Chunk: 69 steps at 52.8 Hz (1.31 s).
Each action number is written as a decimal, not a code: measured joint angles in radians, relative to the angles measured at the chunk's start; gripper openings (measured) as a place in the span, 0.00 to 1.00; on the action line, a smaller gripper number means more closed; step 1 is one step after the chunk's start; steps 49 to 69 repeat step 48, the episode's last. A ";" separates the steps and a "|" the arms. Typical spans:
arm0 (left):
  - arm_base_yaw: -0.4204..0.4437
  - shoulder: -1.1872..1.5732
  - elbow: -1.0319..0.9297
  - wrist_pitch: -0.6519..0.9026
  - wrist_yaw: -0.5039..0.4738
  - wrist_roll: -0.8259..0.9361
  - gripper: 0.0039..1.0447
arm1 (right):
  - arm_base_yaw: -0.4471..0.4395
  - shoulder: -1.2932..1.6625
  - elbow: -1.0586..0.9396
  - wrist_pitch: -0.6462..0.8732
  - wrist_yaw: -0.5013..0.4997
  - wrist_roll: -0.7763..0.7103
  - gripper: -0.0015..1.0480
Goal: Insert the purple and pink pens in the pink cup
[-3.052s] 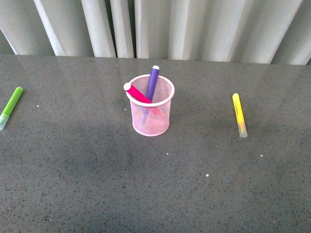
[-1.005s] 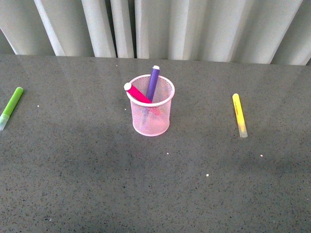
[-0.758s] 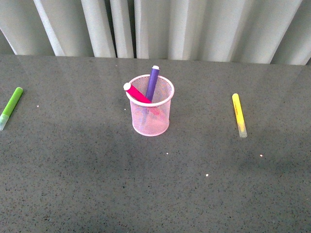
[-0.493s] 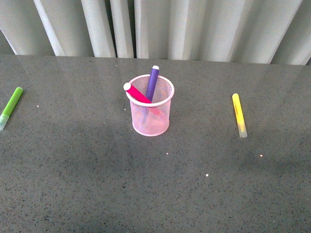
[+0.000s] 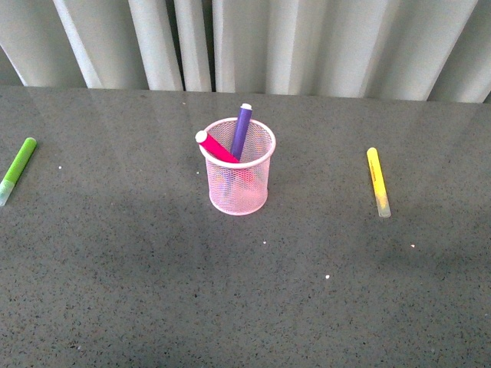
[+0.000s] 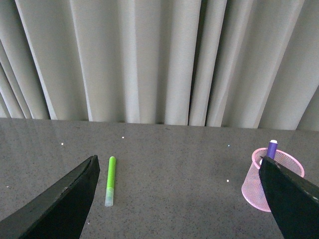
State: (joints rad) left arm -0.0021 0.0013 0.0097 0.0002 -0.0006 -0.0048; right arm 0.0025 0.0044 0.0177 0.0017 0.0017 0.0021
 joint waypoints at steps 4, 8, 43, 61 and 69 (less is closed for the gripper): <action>0.000 0.000 0.000 0.000 0.000 0.000 0.94 | 0.000 0.000 0.000 0.000 0.000 0.000 0.93; 0.000 0.000 0.000 0.000 0.000 0.000 0.94 | 0.000 0.000 0.000 0.000 0.000 0.000 0.93; 0.000 0.000 0.000 0.000 0.000 0.000 0.94 | 0.000 0.000 0.000 0.000 0.000 0.000 0.93; 0.000 0.000 0.000 0.000 0.000 0.000 0.94 | 0.000 0.000 0.000 0.000 0.000 0.000 0.93; 0.000 0.000 0.000 0.000 0.000 0.000 0.94 | 0.000 0.000 0.000 0.000 0.000 0.000 0.93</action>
